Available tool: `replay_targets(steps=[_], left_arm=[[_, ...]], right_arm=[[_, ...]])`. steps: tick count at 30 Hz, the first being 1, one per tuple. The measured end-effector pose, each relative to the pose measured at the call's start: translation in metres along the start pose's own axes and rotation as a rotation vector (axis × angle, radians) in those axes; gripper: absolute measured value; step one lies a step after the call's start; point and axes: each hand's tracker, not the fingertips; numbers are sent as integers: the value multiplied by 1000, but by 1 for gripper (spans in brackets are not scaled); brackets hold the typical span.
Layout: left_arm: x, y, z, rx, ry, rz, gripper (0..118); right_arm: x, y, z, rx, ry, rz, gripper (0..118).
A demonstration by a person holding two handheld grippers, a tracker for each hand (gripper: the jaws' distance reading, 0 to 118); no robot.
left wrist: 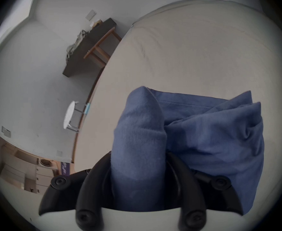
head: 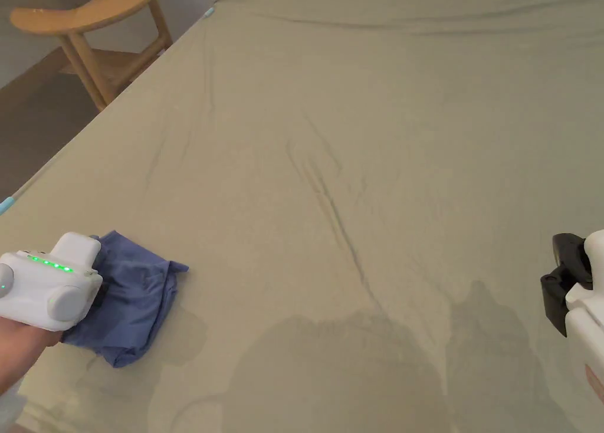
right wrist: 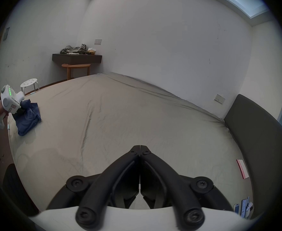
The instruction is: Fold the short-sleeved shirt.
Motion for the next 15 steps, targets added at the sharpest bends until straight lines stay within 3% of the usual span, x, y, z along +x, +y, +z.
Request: replay_targets(steps=[1, 2, 4, 5, 9, 15], left_arm=[[-3, 3, 1, -15, -23, 12, 34], [-5, 6, 4, -17, -17, 11, 43], [-12, 13, 14, 2, 90, 14, 94], [-18, 16, 24, 32, 86, 48, 113], [-36, 39, 104, 240, 2, 299, 115], [-4, 54, 243, 687, -115, 442, 115]], right_arm=[[2, 0, -1, -3, -2, -3, 2], [4, 1, -1, -6, -2, -5, 2], [11, 4, 4, -3, -1, -13, 2], [14, 6, 8, 5, -1, -14, 2], [34, 18, 29, 62, -30, -15, 2], [65, 42, 79, 190, -101, -10, 2]])
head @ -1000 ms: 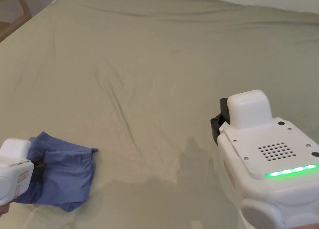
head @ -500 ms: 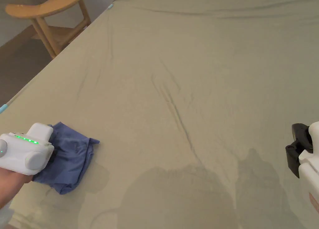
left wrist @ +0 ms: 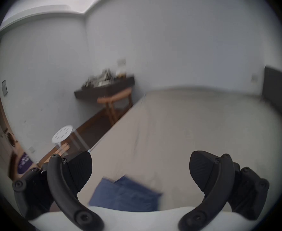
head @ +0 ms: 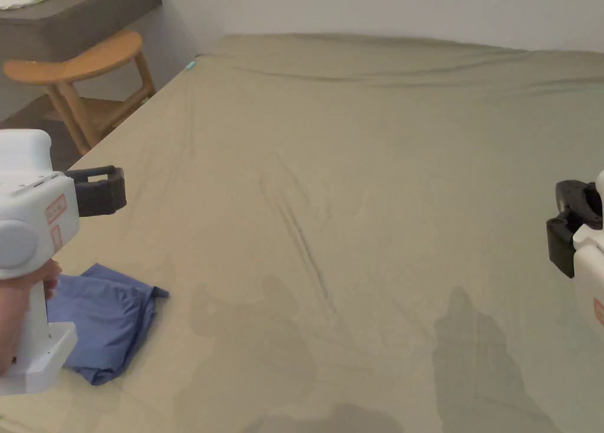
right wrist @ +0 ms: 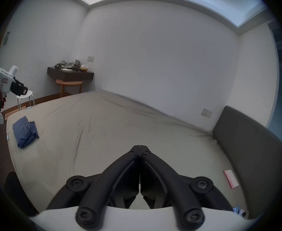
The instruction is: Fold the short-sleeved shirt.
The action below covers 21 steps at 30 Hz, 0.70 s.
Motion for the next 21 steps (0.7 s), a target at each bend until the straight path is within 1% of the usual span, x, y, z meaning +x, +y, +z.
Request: replay_targets(steps=[3, 5, 7, 8, 9, 10, 11, 12, 13, 14, 15, 18, 21], left_arm=[[47, 16, 54, 155, -104, 94, 115], [86, 22, 94, 223, -177, 125, 111], [124, 22, 127, 280, -228, 103, 96], [137, 22, 136, 296, -238, 89, 85], [153, 19, 148, 305, -269, 75, 85], [168, 16, 157, 319, -300, 75, 80], [183, 13, 166, 331, -347, 72, 71], [197, 8, 167, 339, -383, 43, 44], [212, 4, 173, 340, -373, 3, 21], [224, -1, 176, 342, -351, -19, 5], [234, -5, 182, 350, -352, -29, 0], [254, -15, 197, 354, -391, -35, 0], [264, -20, 212, 383, -367, -61, 0]], right_arm=[[17, 12, 27, 55, -28, -22, 2], [24, 16, 45, 85, -45, -26, 2], [30, 18, 64, 122, -72, -24, 2], [31, 18, 71, 135, -80, -24, 2], [33, 16, 79, 153, -88, -24, 2], [34, 15, 86, 166, -94, -24, 2], [35, 14, 94, 181, -98, -25, 2], [36, 12, 101, 192, -102, -24, 2], [37, 9, 106, 193, -112, -18, 2], [37, 8, 111, 193, -126, -10, 2], [39, 4, 116, 196, -141, -6, 2], [42, -7, 127, 209, -162, -13, 2], [43, -18, 132, 208, -178, -29, 2]])
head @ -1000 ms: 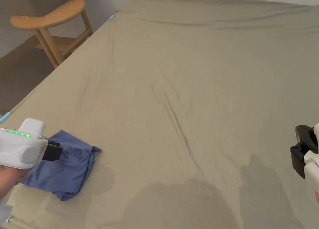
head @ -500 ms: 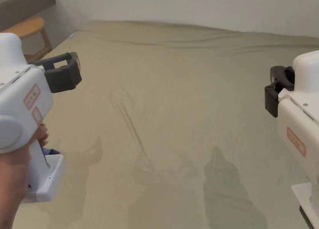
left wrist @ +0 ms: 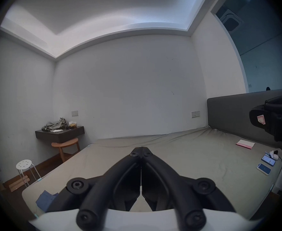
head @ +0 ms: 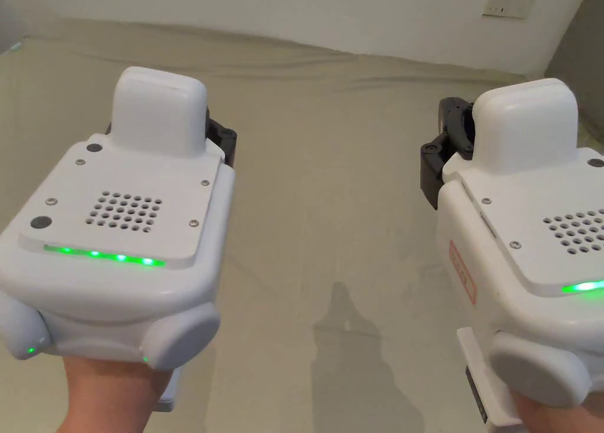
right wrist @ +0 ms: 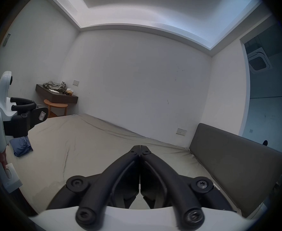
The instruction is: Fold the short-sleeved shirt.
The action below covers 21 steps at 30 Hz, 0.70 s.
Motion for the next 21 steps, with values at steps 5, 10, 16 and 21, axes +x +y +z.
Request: replay_targets(steps=[5, 10, 16, 21], left_arm=[[9, -1, 8, -10, -24, -47, 0], [9, 1, 13, 6, -31, -59, 0], [5, 3, 13, 12, -9, -66, 0], [5, 3, 12, 12, -7, -57, 0]], right_arm=[[-1, -9, 0, -19, 0, -31, 2], [-10, -13, 1, -13, 4, -18, 2], [-13, -13, 2, -6, 4, -19, 2], [-14, -14, 3, -2, -2, -26, 2]])
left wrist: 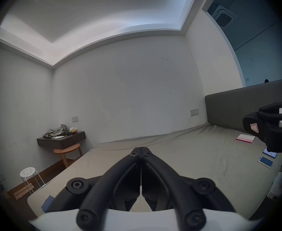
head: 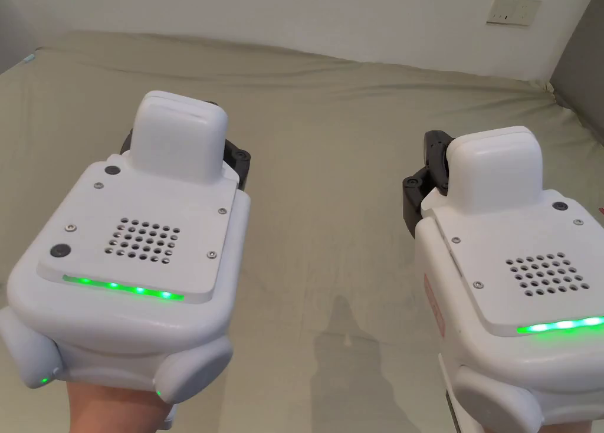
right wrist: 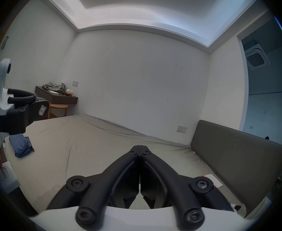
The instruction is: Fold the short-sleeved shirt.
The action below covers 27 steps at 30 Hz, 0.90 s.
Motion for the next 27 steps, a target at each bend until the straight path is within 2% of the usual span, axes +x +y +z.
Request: replay_targets(steps=[14, 15, 16, 17, 18, 19, 20, 21, 22, 24, 25, 27], left_arm=[[0, -2, 0, -12, 4, 5, 0], [0, -2, 0, -14, 0, 5, 0], [0, -2, -1, -15, -2, 4, 2], [0, -2, -1, -14, 1, 3, 11], [0, -3, -1, -11, 6, -1, 24], [0, -3, -1, -11, 8, -3, 38], [-1, -3, -2, -13, 7, -4, 62], [-1, -3, -2, -21, 6, -5, 99], [-2, -3, -4, -38, 1, -3, 118], [-5, -6, -3, -64, -8, 8, 118], [-6, -9, -3, -22, -10, 37, 118], [-6, -16, -5, -30, 6, 21, 118]], right_arm=[[-5, -4, -2, 3, 1, 2, 3], [-5, -5, -2, 7, -4, 2, 12], [-4, -5, -2, 11, -9, -1, 29], [-3, -5, -2, 12, -6, -5, 57], [-2, -5, -3, 10, -5, -12, 93], [-1, -5, -5, 4, 5, -20, 105], [0, -6, -6, 7, 1, -21, 107], [0, -7, -6, 17, -1, -23, 107], [0, -6, -4, 28, -9, -18, 108], [-3, -6, -4, 36, -50, 4, 108], [-4, -6, -5, 36, -62, 10, 108], [-3, -5, -6, 34, -43, -2, 108]])
